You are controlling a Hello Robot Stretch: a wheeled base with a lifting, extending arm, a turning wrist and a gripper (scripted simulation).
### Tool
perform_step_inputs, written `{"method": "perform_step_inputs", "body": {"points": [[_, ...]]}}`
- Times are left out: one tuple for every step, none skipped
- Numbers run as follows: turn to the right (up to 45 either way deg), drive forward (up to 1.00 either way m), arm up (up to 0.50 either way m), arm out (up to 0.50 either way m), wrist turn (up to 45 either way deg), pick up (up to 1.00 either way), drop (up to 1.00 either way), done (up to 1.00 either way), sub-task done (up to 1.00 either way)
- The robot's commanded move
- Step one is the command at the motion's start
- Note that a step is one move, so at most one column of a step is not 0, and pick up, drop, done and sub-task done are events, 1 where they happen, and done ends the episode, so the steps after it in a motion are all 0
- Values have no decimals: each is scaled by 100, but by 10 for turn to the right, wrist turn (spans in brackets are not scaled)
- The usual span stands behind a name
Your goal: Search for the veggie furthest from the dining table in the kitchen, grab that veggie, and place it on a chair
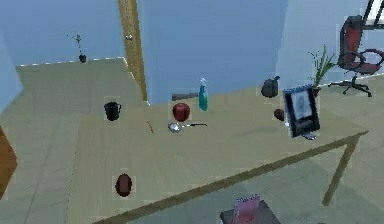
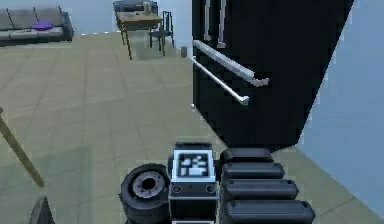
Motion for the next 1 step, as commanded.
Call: {"method": "perform_step_inputs", "body": {"points": [[450,0,0,0,0,0,0,0,0]]}}
